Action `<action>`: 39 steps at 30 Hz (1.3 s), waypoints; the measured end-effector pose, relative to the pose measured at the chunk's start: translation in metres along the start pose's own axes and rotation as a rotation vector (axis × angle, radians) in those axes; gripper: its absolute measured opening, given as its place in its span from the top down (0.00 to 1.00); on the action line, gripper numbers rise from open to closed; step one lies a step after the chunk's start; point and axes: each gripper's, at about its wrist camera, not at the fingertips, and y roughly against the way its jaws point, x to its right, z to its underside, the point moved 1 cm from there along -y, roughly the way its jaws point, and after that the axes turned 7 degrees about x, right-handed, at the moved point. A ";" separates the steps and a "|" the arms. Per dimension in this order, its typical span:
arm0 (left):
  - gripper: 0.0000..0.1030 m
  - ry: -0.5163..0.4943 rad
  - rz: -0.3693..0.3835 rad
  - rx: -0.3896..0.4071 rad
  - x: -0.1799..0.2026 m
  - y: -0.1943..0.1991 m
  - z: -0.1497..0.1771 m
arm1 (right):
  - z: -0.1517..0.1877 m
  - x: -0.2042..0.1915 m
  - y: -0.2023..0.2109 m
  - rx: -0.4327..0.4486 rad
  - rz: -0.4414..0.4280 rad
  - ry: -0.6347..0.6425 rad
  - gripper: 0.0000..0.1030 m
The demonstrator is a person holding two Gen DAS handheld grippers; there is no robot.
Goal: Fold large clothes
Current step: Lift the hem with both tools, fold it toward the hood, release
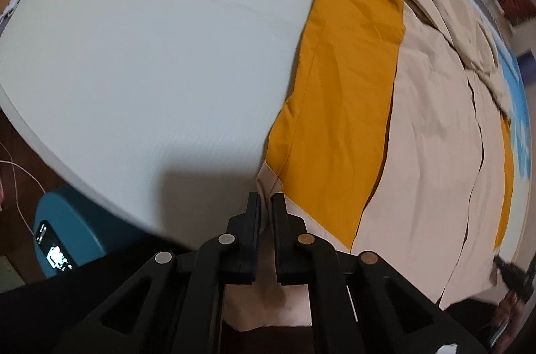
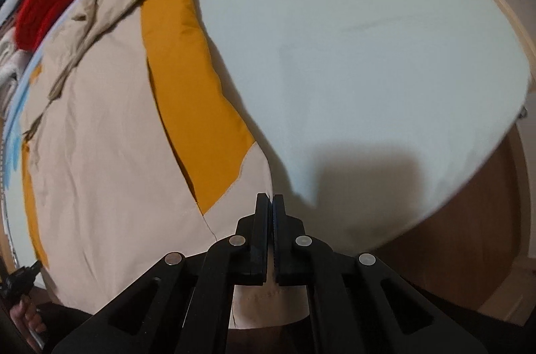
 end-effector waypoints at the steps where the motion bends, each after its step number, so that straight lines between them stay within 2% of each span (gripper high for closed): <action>1: 0.90 0.012 0.002 -0.010 -0.003 -0.001 0.000 | 0.000 0.001 -0.003 -0.011 0.018 -0.003 0.98; 3: 0.87 0.045 0.009 -0.001 -0.009 -0.001 -0.005 | -0.007 -0.001 -0.005 -0.006 0.018 -0.020 0.96; 5: 0.84 0.097 0.044 0.041 -0.019 0.006 -0.012 | -0.017 -0.005 -0.002 0.041 0.019 -0.040 0.89; 6: 0.78 0.115 0.056 0.062 -0.022 0.009 -0.016 | -0.020 -0.006 0.001 0.066 0.018 -0.042 0.87; 8: 0.70 0.134 0.072 0.094 -0.023 0.010 -0.027 | -0.032 -0.015 0.007 0.131 0.011 -0.028 0.71; 10: 0.68 0.132 0.075 0.094 -0.020 0.005 -0.030 | -0.040 -0.022 0.004 0.158 0.017 0.004 0.59; 11: 0.68 0.129 0.075 0.086 -0.020 0.001 -0.030 | -0.043 -0.027 -0.002 0.149 0.019 0.019 0.57; 15: 0.68 0.084 0.046 0.034 -0.006 -0.019 -0.028 | -0.034 -0.029 -0.034 0.041 0.023 0.024 0.57; 18: 0.68 0.024 0.007 0.043 0.004 -0.019 -0.024 | -0.027 -0.030 -0.030 0.050 0.053 0.063 0.58; 21: 0.69 -0.011 -0.013 0.049 0.010 -0.020 -0.023 | -0.024 -0.038 -0.029 0.054 0.051 0.101 0.77; 22: 0.71 -0.026 -0.019 0.051 0.013 -0.020 -0.021 | -0.024 -0.040 -0.029 0.055 0.039 0.107 0.85; 23: 0.77 -0.038 -0.022 0.050 0.015 -0.021 -0.021 | -0.023 -0.043 -0.028 0.059 0.032 0.120 0.88; 27: 0.89 -0.095 -0.044 0.057 0.026 -0.021 -0.017 | -0.021 -0.048 -0.021 0.084 0.028 0.136 0.91; 33: 0.95 -0.111 -0.037 0.082 0.030 -0.013 -0.014 | -0.022 -0.050 -0.011 0.116 -0.002 0.118 0.92; 36: 0.96 -0.142 -0.021 0.124 0.039 0.006 -0.012 | -0.020 -0.049 0.002 0.147 -0.039 0.098 0.92; 39: 0.97 -0.199 0.036 0.184 0.053 0.039 -0.015 | -0.027 -0.050 0.025 0.181 -0.124 0.060 0.92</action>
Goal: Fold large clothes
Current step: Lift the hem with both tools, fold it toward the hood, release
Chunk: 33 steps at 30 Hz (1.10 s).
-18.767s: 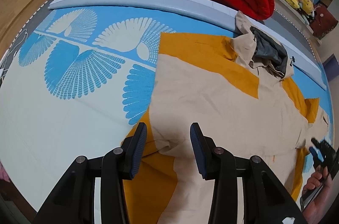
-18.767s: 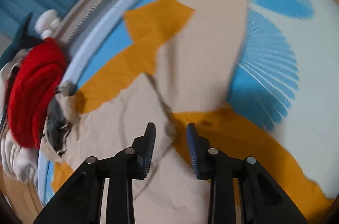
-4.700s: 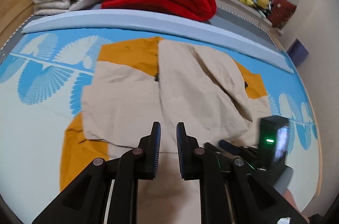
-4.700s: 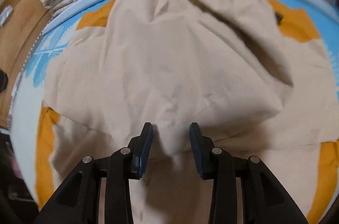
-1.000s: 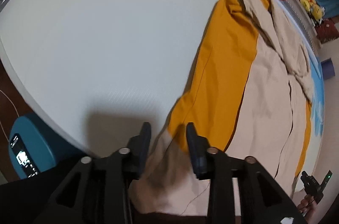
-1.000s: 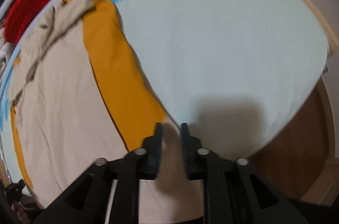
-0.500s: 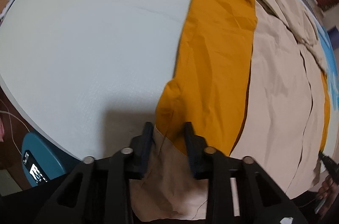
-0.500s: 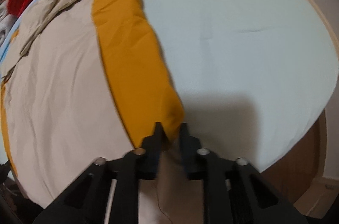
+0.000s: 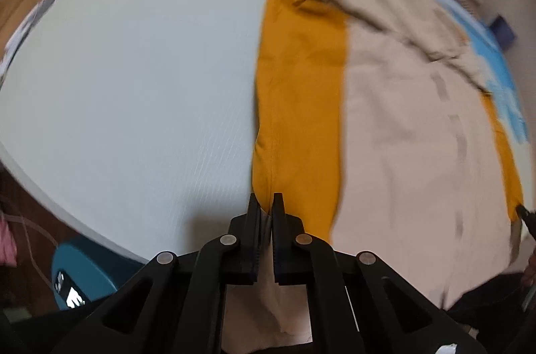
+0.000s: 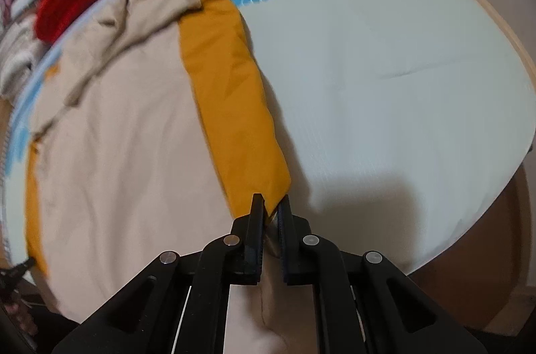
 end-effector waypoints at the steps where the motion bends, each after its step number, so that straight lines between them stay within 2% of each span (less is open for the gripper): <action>1: 0.97 -0.009 0.042 0.029 0.003 0.015 -0.004 | 0.000 0.001 0.010 0.014 -0.023 -0.005 0.93; 4: 0.97 -0.039 0.114 0.085 0.002 0.051 -0.014 | -0.014 -0.003 0.041 0.077 -0.109 -0.011 0.93; 7: 0.97 -0.056 0.174 0.107 -0.001 0.074 -0.028 | -0.026 -0.004 0.072 0.123 -0.195 -0.042 0.93; 11: 0.98 -0.075 0.252 0.121 -0.011 0.107 -0.032 | -0.032 -0.011 0.110 0.173 -0.253 -0.024 0.93; 18: 0.98 -0.100 0.366 0.117 -0.027 0.159 -0.014 | -0.007 0.005 0.186 0.231 -0.306 0.009 0.93; 22: 0.98 -0.043 0.419 0.105 -0.042 0.173 -0.008 | 0.006 0.025 0.217 0.265 -0.316 -0.022 0.93; 25: 0.98 0.010 0.443 0.098 -0.043 0.164 -0.023 | -0.003 0.036 0.214 0.262 -0.324 -0.060 0.93; 27: 0.98 0.025 0.435 0.098 -0.037 0.147 -0.047 | -0.017 0.035 0.200 0.253 -0.304 -0.070 0.93; 30: 0.98 0.027 0.433 0.082 -0.029 0.115 -0.084 | -0.059 0.023 0.164 0.240 -0.285 -0.058 0.93; 33: 0.97 0.052 0.404 0.050 -0.024 0.065 -0.131 | -0.101 0.004 0.121 0.222 -0.265 -0.019 0.93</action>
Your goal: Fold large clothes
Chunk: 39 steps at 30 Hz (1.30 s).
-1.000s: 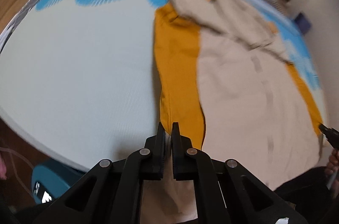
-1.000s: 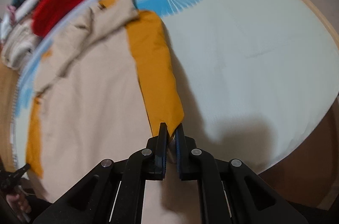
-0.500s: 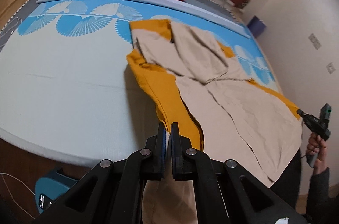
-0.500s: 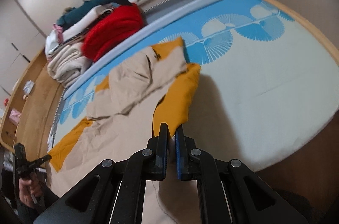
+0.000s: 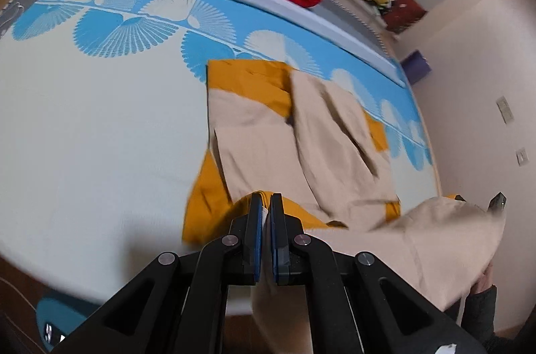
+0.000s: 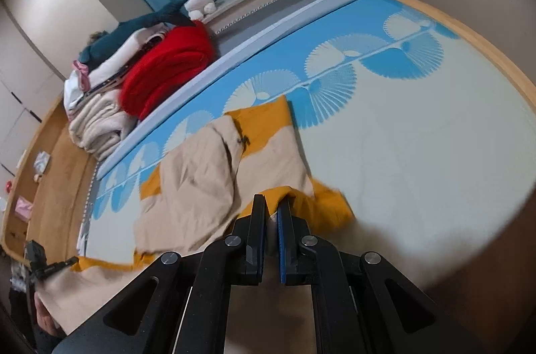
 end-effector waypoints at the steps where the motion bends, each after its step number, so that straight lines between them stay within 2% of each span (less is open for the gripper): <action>1: 0.97 0.019 -0.003 -0.004 -0.005 -0.011 -0.008 | -0.010 -0.002 -0.024 -0.013 0.025 0.011 0.93; 5: 0.96 0.131 -0.011 -0.028 -0.038 -0.070 -0.038 | -0.034 0.004 -0.115 -0.092 0.068 0.012 0.93; 7: 0.96 0.194 -0.045 -0.084 -0.053 -0.099 -0.037 | -0.036 0.011 -0.150 -0.142 0.084 0.009 0.93; 9: 0.96 0.169 -0.095 -0.119 -0.052 -0.117 -0.041 | -0.035 0.011 -0.179 -0.202 0.114 0.038 0.93; 12: 0.93 0.102 -0.137 -0.128 -0.043 -0.132 -0.054 | -0.042 0.010 -0.203 -0.236 0.132 0.059 0.93; 15: 0.88 0.143 -0.155 -0.133 -0.052 -0.135 -0.062 | -0.045 0.022 -0.221 -0.278 0.149 0.032 0.92; 16: 0.88 0.163 -0.156 -0.128 -0.055 -0.133 -0.063 | -0.047 0.027 -0.224 -0.285 0.146 0.013 0.91; 18: 0.77 0.219 -0.155 -0.079 -0.065 -0.117 -0.068 | -0.053 0.038 -0.220 -0.257 0.110 -0.062 0.89; 19: 0.75 0.246 -0.150 -0.050 -0.071 -0.108 -0.070 | -0.055 0.043 -0.217 -0.236 0.094 -0.091 0.84; 21: 0.72 0.276 -0.146 -0.021 -0.078 -0.096 -0.070 | -0.059 0.046 -0.205 -0.173 0.143 -0.080 0.78; 23: 0.70 0.264 -0.167 -0.030 -0.079 -0.093 -0.064 | -0.059 0.045 -0.197 -0.143 0.142 -0.043 0.59; 25: 0.66 0.233 -0.195 -0.061 -0.076 -0.094 -0.053 | -0.052 0.045 -0.196 -0.156 0.146 -0.006 0.50; 28: 0.62 0.195 -0.209 -0.100 -0.070 -0.098 -0.043 | -0.032 0.045 -0.205 -0.238 0.163 0.040 0.48; 31: 0.59 0.180 -0.219 -0.105 -0.065 -0.100 -0.037 | -0.016 0.046 -0.212 -0.294 0.183 0.082 0.48; 39: 0.52 0.213 -0.228 -0.103 -0.064 -0.121 -0.040 | -0.006 0.063 -0.224 -0.330 0.203 -0.003 0.48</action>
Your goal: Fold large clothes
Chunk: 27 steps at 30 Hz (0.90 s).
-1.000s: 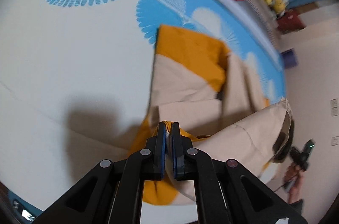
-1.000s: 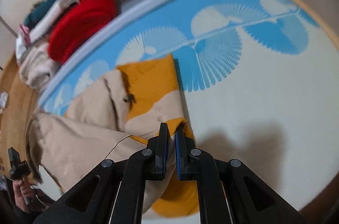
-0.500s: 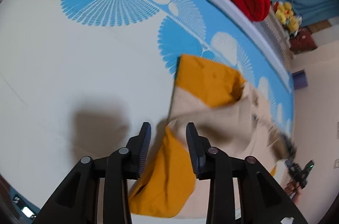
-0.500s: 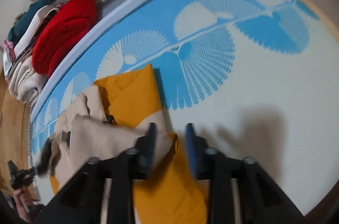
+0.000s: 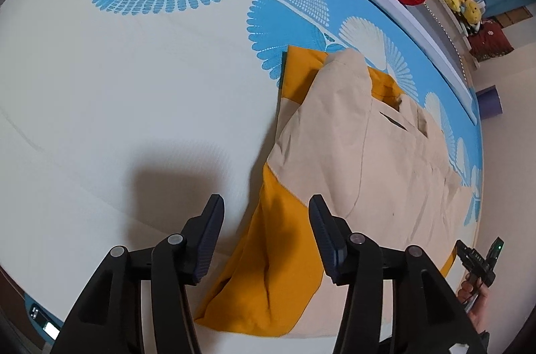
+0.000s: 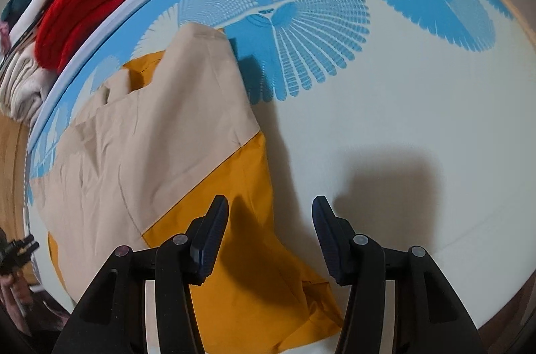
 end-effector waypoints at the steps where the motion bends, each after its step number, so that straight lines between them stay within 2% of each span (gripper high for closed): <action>1: 0.52 0.002 0.001 0.003 0.001 -0.003 -0.001 | 0.000 0.001 -0.004 -0.006 -0.005 -0.010 0.48; 7: 0.48 -0.014 0.004 0.017 0.013 -0.024 -0.009 | 0.000 -0.006 -0.027 -0.061 -0.019 -0.003 0.48; 13: 0.48 -0.047 0.007 0.046 0.024 -0.043 -0.022 | -0.004 -0.015 -0.027 -0.040 -0.020 0.052 0.50; 15: 0.48 -0.053 0.000 0.047 0.026 -0.049 -0.026 | -0.004 -0.017 -0.027 -0.035 -0.024 0.069 0.59; 17: 0.49 -0.060 0.002 0.057 0.027 -0.055 -0.030 | -0.003 -0.020 -0.027 -0.035 -0.035 0.087 0.77; 19: 0.63 -0.071 0.012 0.062 0.029 -0.058 -0.032 | -0.004 -0.023 -0.026 -0.023 -0.041 0.113 0.90; 20: 0.95 -0.080 0.028 0.057 0.031 -0.059 -0.033 | -0.005 -0.026 -0.023 -0.011 -0.045 0.125 0.93; 21: 0.99 -0.101 0.026 0.061 0.034 -0.058 -0.035 | -0.007 -0.029 -0.015 0.019 -0.053 0.134 0.93; 23: 1.00 -0.126 0.023 0.120 0.039 -0.045 -0.040 | -0.015 -0.030 0.003 0.087 -0.094 0.108 0.95; 27: 1.00 -0.106 0.065 0.264 0.047 -0.015 -0.055 | -0.032 -0.037 0.049 0.285 -0.183 0.071 0.95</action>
